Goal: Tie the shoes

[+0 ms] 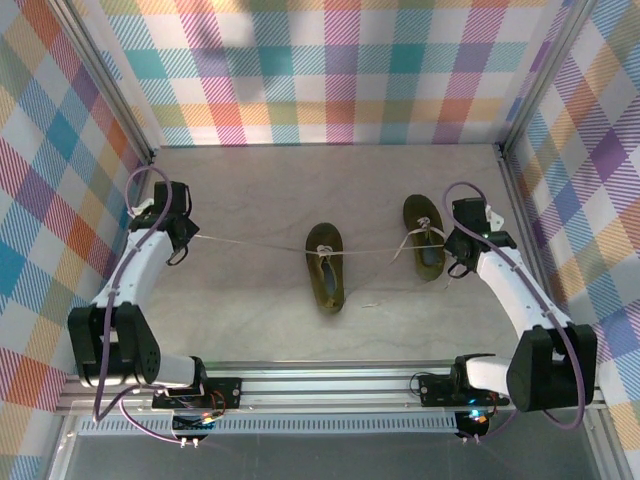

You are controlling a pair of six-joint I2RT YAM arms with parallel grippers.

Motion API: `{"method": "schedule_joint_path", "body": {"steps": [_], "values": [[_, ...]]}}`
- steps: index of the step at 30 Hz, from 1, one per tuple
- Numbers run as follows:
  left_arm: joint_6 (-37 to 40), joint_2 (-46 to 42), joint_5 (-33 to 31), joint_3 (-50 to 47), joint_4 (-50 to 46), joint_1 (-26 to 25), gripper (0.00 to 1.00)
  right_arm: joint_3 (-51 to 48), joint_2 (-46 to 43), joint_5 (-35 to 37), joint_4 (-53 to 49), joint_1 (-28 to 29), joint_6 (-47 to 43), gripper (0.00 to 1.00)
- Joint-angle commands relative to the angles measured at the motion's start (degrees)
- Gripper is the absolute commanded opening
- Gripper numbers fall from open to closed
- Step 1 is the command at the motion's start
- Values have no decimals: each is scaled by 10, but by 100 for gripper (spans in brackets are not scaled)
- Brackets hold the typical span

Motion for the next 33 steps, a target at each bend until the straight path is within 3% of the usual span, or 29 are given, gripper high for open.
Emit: {"method": "schedule_joint_path", "body": {"steps": [1,9,16,18,21,26,32,33], "values": [[7,31,-68,25,-27,15,0,-6,18,18,-17,-11,16,0],[-4,58,-115,21,-56,47,0,-9,49,30,-31,-23,31,0],[-1,56,-111,8,-51,63,0,-6,62,32,-42,-36,40,0],[0,44,-85,1,-46,60,0,-5,51,27,-45,-33,36,0],[-4,-6,-58,-23,-43,15,0,4,15,8,-58,-10,26,0],[-56,-105,-103,-76,-99,-77,0,22,-41,19,-131,87,67,0],[-112,-217,-138,-163,-152,-85,0,-41,-113,35,-173,117,120,0],[-111,-221,-134,-172,-149,-85,4,-53,-115,30,-167,116,119,0]]}}
